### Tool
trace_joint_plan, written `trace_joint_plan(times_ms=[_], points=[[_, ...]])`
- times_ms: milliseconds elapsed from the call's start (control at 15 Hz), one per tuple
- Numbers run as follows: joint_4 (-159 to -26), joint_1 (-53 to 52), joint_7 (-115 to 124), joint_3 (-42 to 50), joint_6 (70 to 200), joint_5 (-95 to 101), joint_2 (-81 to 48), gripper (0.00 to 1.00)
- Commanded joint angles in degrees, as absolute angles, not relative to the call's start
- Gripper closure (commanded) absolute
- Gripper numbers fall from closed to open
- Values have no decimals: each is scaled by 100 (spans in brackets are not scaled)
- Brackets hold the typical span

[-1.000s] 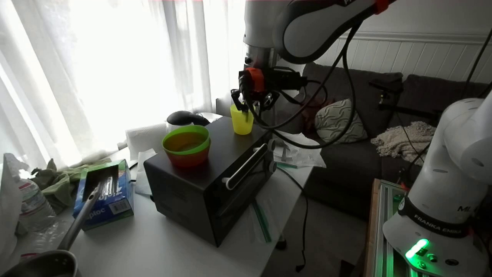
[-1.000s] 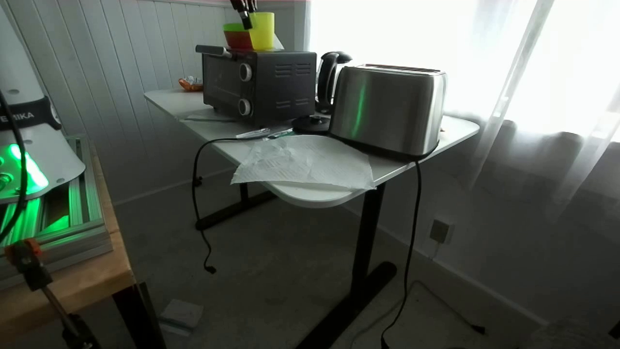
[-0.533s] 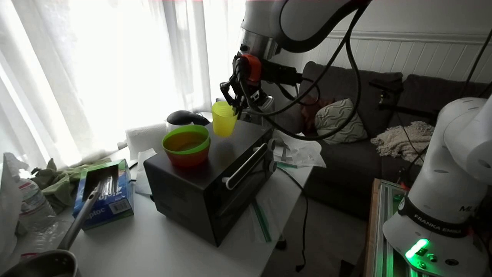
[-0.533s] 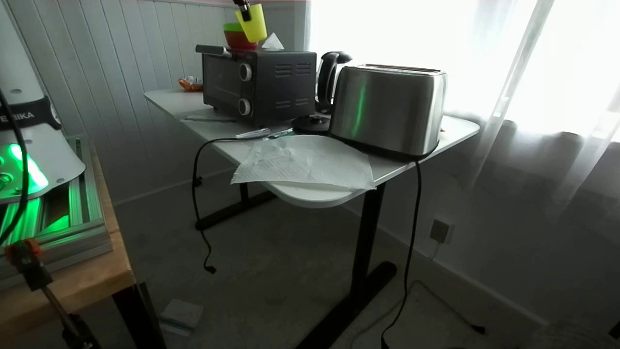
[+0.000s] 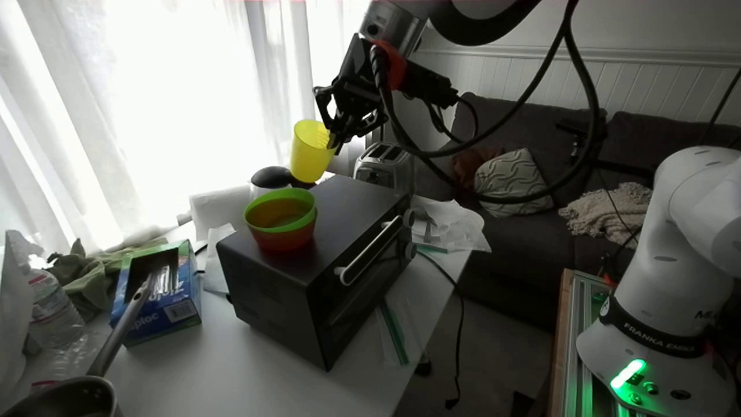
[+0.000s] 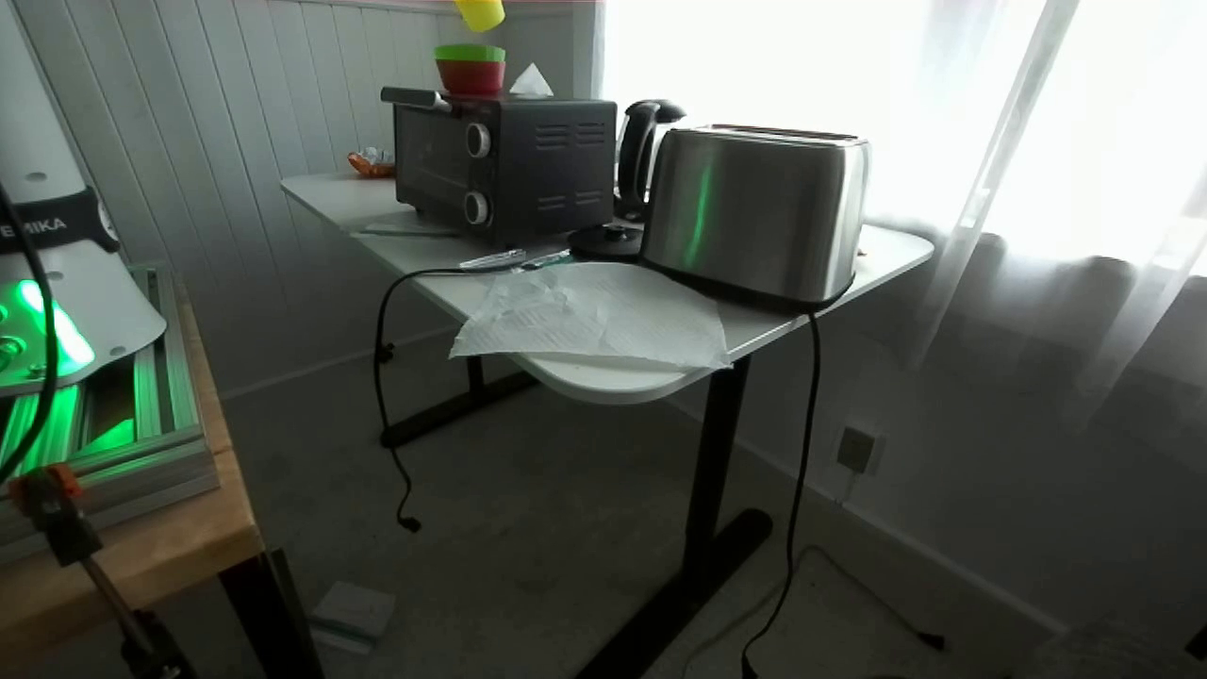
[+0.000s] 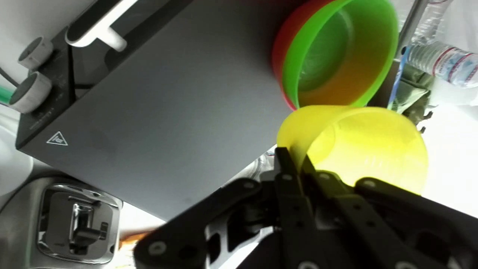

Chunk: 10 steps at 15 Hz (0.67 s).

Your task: Pick up the green bowl and put it in the pink bowl, pick up the yellow cup and put it in the green bowl, pick up the stacked bowls and cup and put them on the table

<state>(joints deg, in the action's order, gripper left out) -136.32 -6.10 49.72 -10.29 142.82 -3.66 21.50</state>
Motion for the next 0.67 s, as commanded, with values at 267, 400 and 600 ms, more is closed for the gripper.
trace_joint_plan(times_ms=[267, 400, 600], points=[[-13447, -803, 4491, -1303, 13989, -719, 1901, 97], [-13337, -781, 4552, -1385, 13799, -656, 1744, 97], [-13122, -809, 4540, -1441, 13671, -639, 1488, 97]])
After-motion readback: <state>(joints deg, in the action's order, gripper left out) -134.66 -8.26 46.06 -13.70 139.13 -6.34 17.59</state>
